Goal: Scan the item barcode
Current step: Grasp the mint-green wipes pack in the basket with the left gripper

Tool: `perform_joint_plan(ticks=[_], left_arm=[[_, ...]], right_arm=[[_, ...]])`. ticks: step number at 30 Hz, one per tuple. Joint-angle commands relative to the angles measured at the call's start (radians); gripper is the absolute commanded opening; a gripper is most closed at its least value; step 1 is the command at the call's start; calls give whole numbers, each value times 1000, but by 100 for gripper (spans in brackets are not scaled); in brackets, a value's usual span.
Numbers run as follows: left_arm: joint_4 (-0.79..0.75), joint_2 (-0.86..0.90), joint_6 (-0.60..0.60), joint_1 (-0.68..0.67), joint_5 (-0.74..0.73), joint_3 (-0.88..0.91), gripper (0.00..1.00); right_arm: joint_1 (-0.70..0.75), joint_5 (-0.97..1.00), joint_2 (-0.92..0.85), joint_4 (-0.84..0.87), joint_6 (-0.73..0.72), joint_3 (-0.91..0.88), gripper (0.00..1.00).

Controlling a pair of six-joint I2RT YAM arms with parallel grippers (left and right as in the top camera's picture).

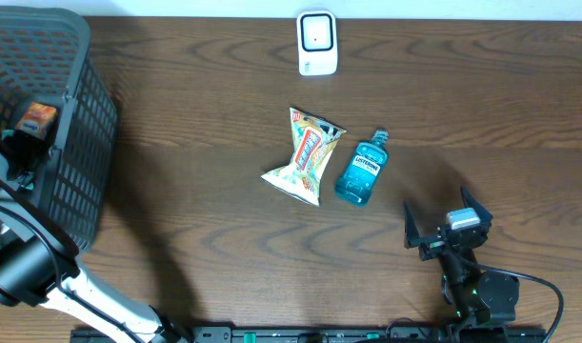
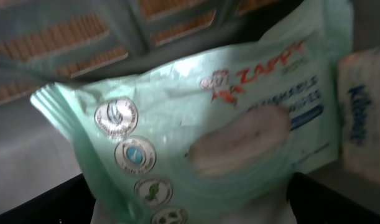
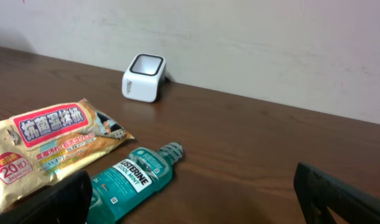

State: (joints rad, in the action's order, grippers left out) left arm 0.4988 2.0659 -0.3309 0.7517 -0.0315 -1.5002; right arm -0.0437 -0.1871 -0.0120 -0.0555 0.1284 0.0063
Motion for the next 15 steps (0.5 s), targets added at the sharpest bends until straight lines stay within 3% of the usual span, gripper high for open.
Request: perform_joint_plan(ticks=[1,4,6,7,11,12,15], left_arm=[[-15,13,24,5,-3,6,98],[-15,34,31,5,-3,6,97],[-14,56,58,5,-3,6,87],[-10,68,69,5,-2,6,80],[9,98,77,6,-2,6,19],[11,98,82,8,-2,6,8],[16,86,103,15,-3,6,7]], right_arm=[[-5,-3,5,-5,3,-1,99],[-5,-3,5,-4,3,-1,99],[-5,-3,5,-4,3,-1,99],[-5,-3,5,-5,3,-1,99],[-5,-3,5,-4,3,-1,99],[-5,-3,5,-4,3,-1,99],[-5,-3,5,-4,3,-1,99]])
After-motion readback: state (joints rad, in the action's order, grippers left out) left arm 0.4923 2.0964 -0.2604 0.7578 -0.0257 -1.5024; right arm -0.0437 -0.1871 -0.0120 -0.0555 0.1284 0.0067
